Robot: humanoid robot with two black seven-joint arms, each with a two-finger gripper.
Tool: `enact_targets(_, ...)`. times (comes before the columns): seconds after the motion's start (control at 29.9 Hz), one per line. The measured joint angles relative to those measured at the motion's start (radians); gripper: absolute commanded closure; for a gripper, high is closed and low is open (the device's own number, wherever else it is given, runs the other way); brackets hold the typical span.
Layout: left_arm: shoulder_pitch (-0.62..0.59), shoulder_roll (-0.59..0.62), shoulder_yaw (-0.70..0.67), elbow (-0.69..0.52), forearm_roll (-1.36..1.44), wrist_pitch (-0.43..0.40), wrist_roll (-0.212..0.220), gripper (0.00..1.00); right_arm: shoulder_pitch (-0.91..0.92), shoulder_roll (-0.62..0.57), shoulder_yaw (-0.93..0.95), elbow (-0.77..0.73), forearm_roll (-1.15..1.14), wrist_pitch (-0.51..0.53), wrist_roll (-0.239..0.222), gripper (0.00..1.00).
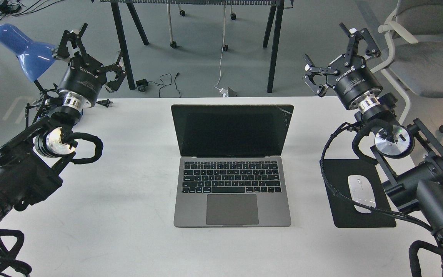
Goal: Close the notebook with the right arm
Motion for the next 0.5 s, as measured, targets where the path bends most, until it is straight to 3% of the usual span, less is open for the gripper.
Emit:
enact_targets(0.27,-0.001,-0.001,0.003,-0.007,0.010,0.042,0.000,0.00,0.008,-0.001,-0.008,-0.002,0.000,-0.014,-0.004,0.00)
enact_targets(0.5,-0.001,-0.001,0.001,-0.008,0.006,0.036,0.000,0.00,0.119,-0.016,-0.143,-0.025,-0.021,-0.104,-0.036,0.00)
